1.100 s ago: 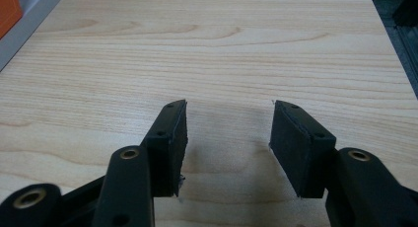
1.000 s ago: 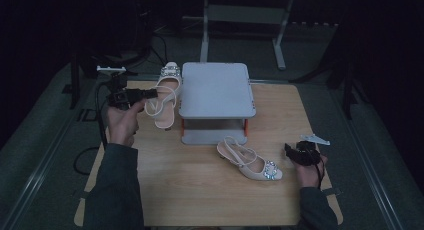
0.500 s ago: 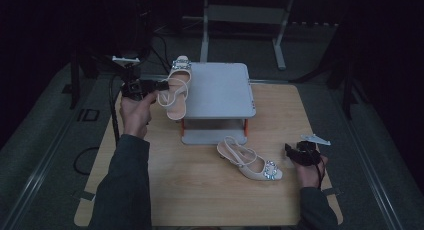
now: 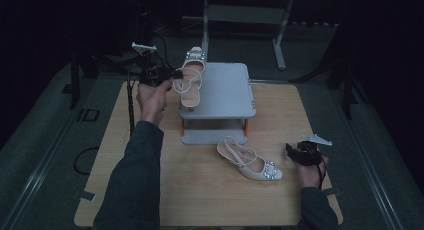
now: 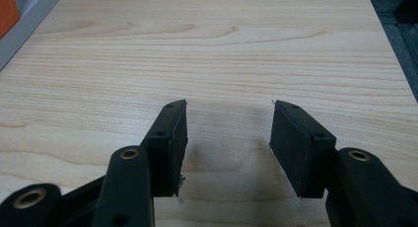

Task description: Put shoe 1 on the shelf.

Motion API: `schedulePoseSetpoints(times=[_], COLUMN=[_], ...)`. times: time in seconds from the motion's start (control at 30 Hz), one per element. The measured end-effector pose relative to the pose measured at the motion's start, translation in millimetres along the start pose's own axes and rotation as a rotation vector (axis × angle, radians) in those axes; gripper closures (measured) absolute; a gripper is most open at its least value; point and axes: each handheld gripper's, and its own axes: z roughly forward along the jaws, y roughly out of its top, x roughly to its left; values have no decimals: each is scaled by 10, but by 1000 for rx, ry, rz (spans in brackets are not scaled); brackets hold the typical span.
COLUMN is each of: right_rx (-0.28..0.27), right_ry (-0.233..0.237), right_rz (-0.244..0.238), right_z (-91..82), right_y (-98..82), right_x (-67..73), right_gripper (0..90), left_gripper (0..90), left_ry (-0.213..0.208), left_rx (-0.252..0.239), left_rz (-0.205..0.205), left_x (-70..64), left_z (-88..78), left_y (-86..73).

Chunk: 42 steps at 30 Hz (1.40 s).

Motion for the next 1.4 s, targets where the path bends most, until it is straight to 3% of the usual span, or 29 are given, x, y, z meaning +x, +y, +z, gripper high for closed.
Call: schedulePoseSetpoints(times=[0.13, 0.33, 0.57, 0.7, 0.77, 1.0, 1.4], right_rx=[-1, -1, -5, -4, -7, 1, 7], right_ry=[2, 5, 6, 9, 10, 14, 16], right_rz=[1, 5, 14, 17, 18, 23, 23], right_z=[0, 4, -3, 1, 1, 13, 22], right_y=[1, 1, 0, -1, 0, 0, -2], right_x=[-3, -6, -31, -34, -34, -41, -37], right_gripper=[481, 481, 481, 483, 483, 483, 483], left_gripper=[831, 832, 831, 831, 831, 829, 830], left_ry=[14, 2, 26, 6, 17, 49, 73], left_rx=[15, 36, 64, 69, 74, 118, 121], left_rz=[-15, -49, -55, -109, -127, -105, -102], left_x=[-15, -40, -111, -38, 2, 22, 7], left_z=[125, 330, 539, 634, 665, 737, 789], left_y=[55, 115, 152, 189, 210, 266, 292])
